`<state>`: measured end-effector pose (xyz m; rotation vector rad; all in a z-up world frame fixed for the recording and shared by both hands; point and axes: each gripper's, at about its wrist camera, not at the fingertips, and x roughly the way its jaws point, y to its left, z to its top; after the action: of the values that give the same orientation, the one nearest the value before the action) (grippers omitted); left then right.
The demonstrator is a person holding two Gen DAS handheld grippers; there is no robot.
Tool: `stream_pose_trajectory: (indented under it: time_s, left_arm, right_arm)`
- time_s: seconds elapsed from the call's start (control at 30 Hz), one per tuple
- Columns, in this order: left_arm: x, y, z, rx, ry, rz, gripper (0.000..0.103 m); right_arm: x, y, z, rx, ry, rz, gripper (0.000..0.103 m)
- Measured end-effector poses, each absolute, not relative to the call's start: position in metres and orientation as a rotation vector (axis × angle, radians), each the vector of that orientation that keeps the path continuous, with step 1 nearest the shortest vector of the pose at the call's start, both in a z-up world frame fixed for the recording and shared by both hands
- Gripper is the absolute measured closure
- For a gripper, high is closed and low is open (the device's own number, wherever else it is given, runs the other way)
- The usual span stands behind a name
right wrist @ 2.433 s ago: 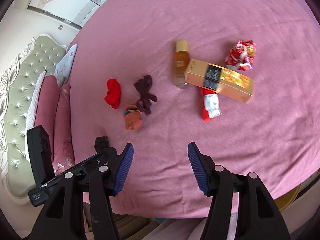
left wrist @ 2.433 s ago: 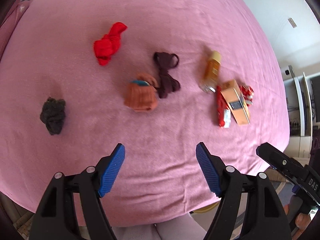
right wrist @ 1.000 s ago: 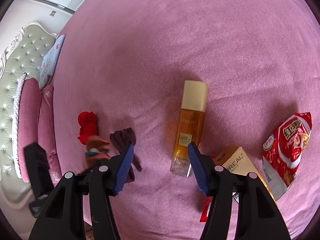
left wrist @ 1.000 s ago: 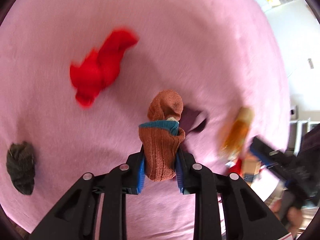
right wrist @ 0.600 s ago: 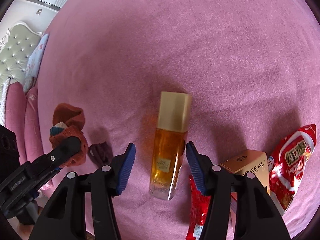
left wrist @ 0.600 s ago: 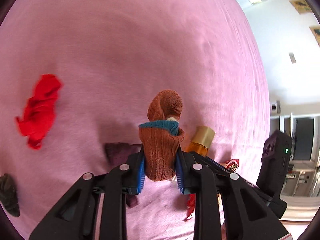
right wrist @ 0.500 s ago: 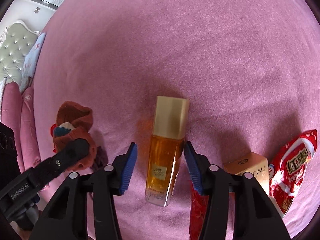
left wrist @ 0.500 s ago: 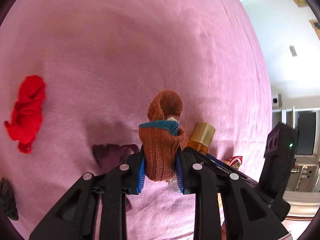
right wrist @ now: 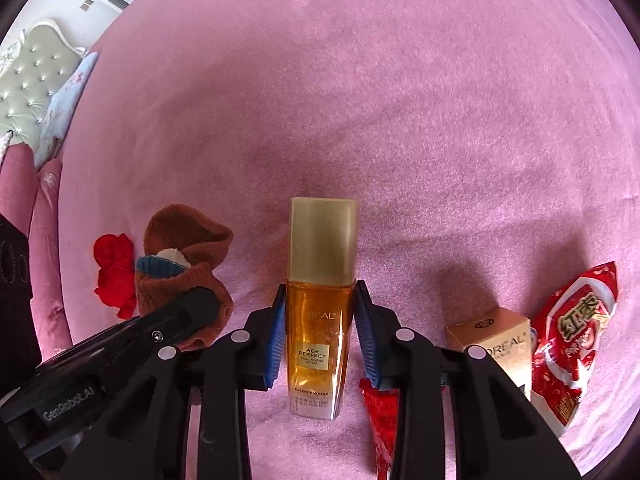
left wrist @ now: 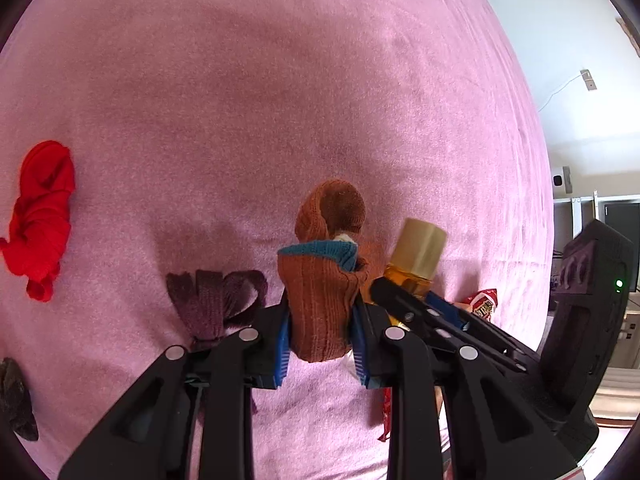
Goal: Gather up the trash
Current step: 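Grasp the amber L'Oreal bottle with the right tool, then lift the orange sock with the left tool while the right tool lifts the bottle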
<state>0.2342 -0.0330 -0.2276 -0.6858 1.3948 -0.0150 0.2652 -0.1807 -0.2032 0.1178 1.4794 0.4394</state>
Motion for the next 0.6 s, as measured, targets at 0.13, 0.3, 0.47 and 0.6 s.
stream_pose_trajectory:
  time_s: [0.13, 0.3, 0.47, 0.6]
  left_arm:
    - [0.218, -0.024, -0.213, -0.707, 1.376, -0.015, 0.078]
    - [0.192, -0.017, -0.183, -0.661, 1.353, -0.041, 0.078]
    - [0.161, -0.023, -0.155, -0.614, 1.328, -0.079, 0.078]
    - [0.137, -0.042, -0.143, -0.565, 1.340, -0.122, 0.078]
  right_arm:
    - [0.255, -0.190, -0.185, 0.141, 1.452, 0.442, 0.072]
    - [0.234, -0.205, -0.158, 0.156, 1.404, 0.450, 0.072]
    - [0.192, -0.225, -0.126, 0.174, 1.352, 0.463, 0.072]
    - [0.157, -0.247, -0.111, 0.213, 1.339, 0.463, 0.072]
